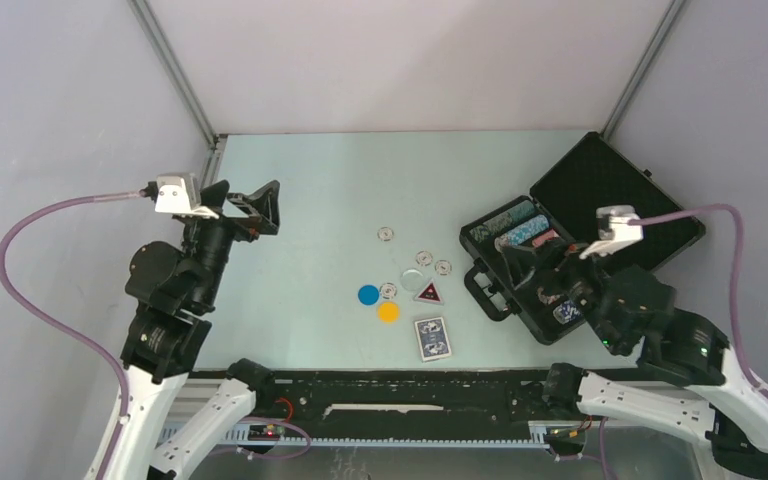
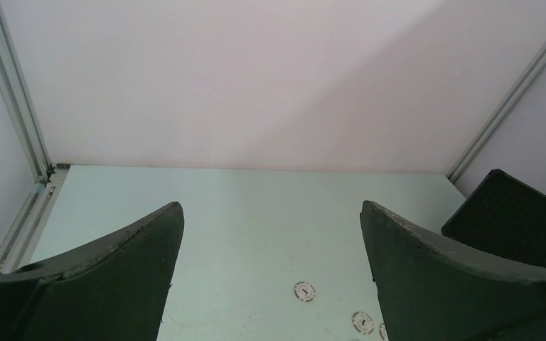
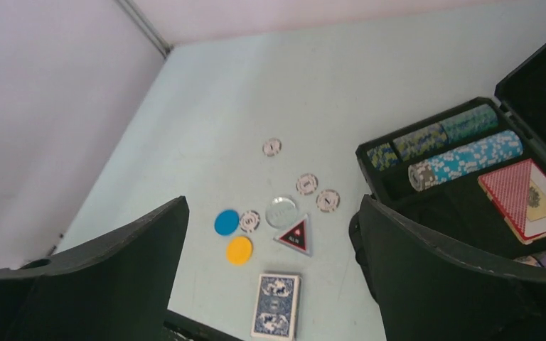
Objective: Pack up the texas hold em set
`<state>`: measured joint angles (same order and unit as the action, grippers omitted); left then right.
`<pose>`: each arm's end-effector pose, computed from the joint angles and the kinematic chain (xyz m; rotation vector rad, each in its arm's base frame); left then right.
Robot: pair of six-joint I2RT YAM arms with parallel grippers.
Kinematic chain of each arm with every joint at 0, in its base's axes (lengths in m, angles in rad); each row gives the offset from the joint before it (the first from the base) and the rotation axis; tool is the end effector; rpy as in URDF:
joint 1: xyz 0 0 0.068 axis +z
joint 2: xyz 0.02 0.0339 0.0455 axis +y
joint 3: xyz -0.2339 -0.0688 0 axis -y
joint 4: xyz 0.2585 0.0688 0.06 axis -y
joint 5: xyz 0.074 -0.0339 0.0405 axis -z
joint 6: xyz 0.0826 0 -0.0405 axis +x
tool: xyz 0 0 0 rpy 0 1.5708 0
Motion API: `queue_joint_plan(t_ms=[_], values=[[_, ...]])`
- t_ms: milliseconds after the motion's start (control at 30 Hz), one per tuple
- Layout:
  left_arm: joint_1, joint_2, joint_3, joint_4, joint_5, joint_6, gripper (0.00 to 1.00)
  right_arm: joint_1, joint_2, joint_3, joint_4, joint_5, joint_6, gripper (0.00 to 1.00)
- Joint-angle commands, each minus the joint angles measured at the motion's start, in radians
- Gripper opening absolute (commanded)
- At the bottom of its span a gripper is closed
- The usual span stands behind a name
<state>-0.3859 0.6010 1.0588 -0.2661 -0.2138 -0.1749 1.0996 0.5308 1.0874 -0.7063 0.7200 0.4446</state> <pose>0.1774 -0.0531 0.4433 -0.0333 1.3905 -0.3207 0.1124 0.1006 0.3991 -0.0244 1.7120 0.5385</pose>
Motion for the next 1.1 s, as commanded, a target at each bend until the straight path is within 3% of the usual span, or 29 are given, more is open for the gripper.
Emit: queue_joint_plan(t_ms=[0, 300, 500, 767, 1067], values=[[-0.004, 0.021, -0.019, 0.021, 0.010, 0.011, 1.00, 0.002, 0.136, -0.020, -0.018, -0.024, 0.019, 1.00], [-0.005, 0.027, -0.018, 0.018, 0.006, 0.008, 1.00, 0.054, 0.452, -0.019, -0.139, -0.100, 0.279, 1.00], [-0.010, 0.020, -0.019, 0.018, 0.015, -0.001, 1.00, 0.056, 0.693, -0.051, -0.153, -0.254, 0.492, 1.00], [-0.016, 0.016, -0.020, 0.019, 0.033, -0.013, 1.00, 0.074, 0.840, -0.156, 0.056, -0.392, 0.503, 1.00], [-0.017, 0.004, -0.029, 0.029, 0.044, -0.021, 1.00, 0.115, 1.003, -0.188, 0.133, -0.375, 0.500, 0.94]])
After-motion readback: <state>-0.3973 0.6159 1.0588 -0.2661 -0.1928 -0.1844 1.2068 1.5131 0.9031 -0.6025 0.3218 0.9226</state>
